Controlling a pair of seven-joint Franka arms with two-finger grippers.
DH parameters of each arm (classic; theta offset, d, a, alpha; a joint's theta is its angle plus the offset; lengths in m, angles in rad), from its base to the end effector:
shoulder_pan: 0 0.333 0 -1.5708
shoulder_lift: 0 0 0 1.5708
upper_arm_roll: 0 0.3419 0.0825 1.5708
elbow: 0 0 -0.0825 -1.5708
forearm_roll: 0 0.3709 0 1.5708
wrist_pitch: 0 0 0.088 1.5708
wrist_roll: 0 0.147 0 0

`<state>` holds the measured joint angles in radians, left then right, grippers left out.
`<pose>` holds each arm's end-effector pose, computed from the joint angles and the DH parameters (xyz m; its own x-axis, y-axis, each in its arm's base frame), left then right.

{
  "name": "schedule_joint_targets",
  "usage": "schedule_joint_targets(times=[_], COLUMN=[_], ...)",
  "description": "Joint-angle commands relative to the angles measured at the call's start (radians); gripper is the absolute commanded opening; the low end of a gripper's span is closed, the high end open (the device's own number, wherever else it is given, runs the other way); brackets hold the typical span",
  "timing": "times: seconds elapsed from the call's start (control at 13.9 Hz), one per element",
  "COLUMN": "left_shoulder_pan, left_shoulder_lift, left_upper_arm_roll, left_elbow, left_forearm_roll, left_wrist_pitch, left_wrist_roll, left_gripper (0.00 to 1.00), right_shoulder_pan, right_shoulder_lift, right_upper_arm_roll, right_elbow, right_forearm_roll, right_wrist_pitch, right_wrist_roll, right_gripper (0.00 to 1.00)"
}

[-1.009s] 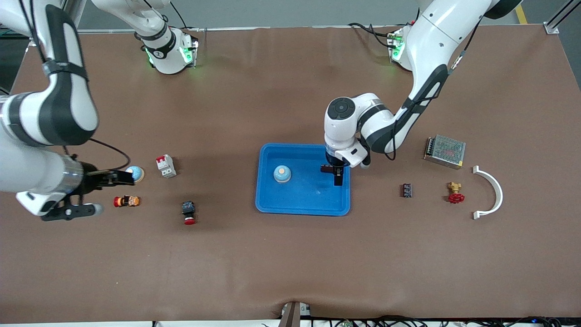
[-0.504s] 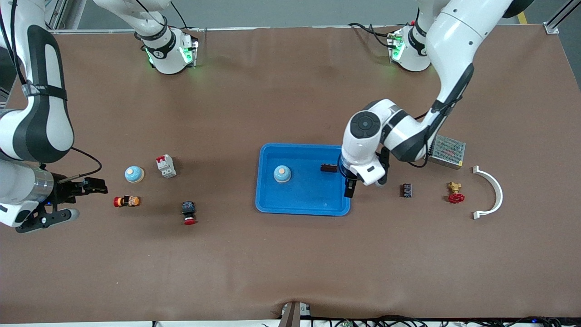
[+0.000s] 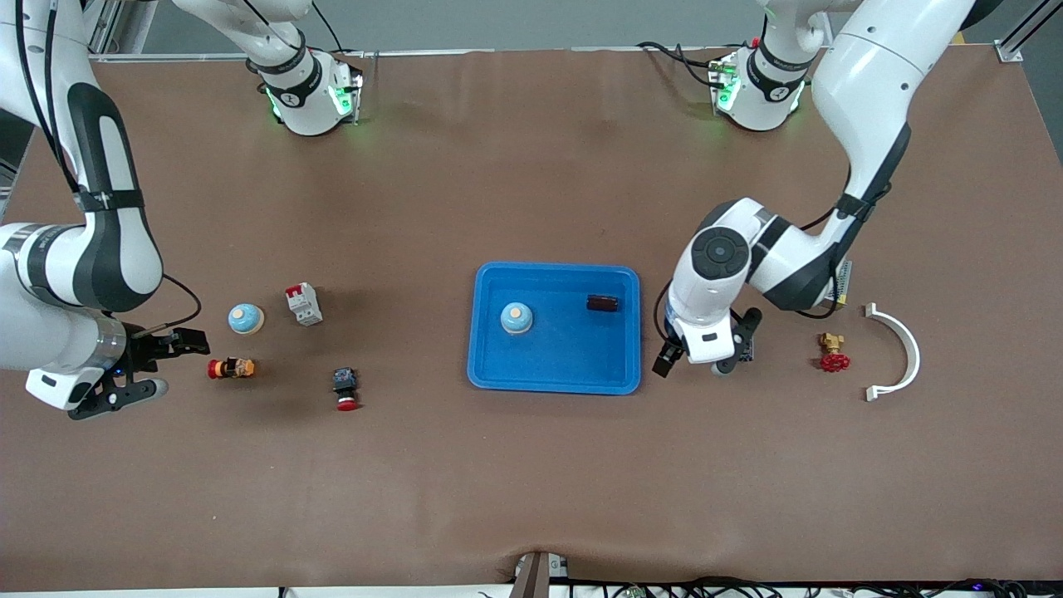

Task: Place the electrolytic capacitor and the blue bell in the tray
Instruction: 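Move the right gripper to the second blue button while the left gripper reaches the capacitor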

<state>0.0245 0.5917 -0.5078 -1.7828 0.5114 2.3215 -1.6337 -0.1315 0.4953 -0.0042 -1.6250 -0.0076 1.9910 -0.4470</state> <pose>0.6121 -0.2637 0.2507 0.6286 0.7702 0.1079 0.7710 -0.6353 0.0430 0.6566 -0.0901 0.3141 0.9430 0.3105 -0.1199 0.3069 -0.9505 -0.0481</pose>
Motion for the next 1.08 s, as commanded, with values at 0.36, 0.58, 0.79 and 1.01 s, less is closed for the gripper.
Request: schedule_joint_targets(times=[0.36, 0.58, 0.79, 1.01], left_shoulder_pan=[0.141, 0.179, 0.213, 0.219], left_shoulder_lift=[-0.016, -0.010, -0.013, -0.013], left_upper_arm_roll=[-0.015, -0.017, -0.028, -0.026], left_elbow=[-0.012, -0.003, 0.016, 0.037], left_forearm_roll=[-0.017, -0.017, -0.014, -0.019], left_wrist_pitch=[-0.048, -0.039, -0.036, -0.037], left_wrist_roll=[0.590, 0.719, 0.967, 1.171], left_gripper=[1.00, 1.00, 1.00, 1.00], right_shoulder_pan=[-0.034, -0.048, -0.063, -0.062], right_shoulder_lift=[-0.113, -0.132, -0.153, -0.159], right_upper_arm_roll=[0.024, 0.024, 0.024, 0.026], right_elbow=[-0.275, -0.340, -0.424, -0.479], right_forearm_roll=[-0.009, -0.009, -0.009, -0.006], right_wrist_pitch=[0.186, 0.241, 0.319, 0.374], right_wrist_roll=[-0.016, -0.047, -0.058, -0.058], right_gripper=[1.00, 1.00, 1.00, 1.00])
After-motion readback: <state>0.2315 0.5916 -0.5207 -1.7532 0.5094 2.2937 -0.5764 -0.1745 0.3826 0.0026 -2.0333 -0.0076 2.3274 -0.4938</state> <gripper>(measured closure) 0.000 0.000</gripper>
